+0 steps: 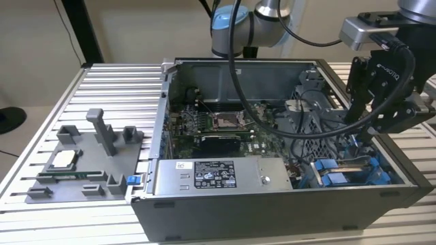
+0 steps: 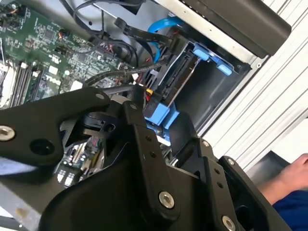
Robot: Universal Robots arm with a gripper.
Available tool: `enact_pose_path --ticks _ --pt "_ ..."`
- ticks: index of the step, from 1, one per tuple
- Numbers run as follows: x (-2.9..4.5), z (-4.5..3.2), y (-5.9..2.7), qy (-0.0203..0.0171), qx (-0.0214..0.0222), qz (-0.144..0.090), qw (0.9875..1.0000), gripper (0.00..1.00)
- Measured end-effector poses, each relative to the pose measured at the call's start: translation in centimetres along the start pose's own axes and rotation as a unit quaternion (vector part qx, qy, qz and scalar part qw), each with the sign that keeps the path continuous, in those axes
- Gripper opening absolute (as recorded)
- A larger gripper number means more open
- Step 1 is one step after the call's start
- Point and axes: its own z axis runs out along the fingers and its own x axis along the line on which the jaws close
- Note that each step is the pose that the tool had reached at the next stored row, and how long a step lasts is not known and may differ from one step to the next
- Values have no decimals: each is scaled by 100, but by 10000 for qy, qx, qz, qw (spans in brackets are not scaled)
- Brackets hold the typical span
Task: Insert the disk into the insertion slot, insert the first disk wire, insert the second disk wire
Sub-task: 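Insert the first disk wire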
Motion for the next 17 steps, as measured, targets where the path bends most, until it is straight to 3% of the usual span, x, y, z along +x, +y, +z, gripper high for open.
enact_pose_path --ticks 5,9,17 --pt "0 -7 0 0 1 -87 10000 100" --pt "1 -55 0 -3 1 -98 10000 100" --pt "23 -33 -1 -3 16 -105 9999 100"
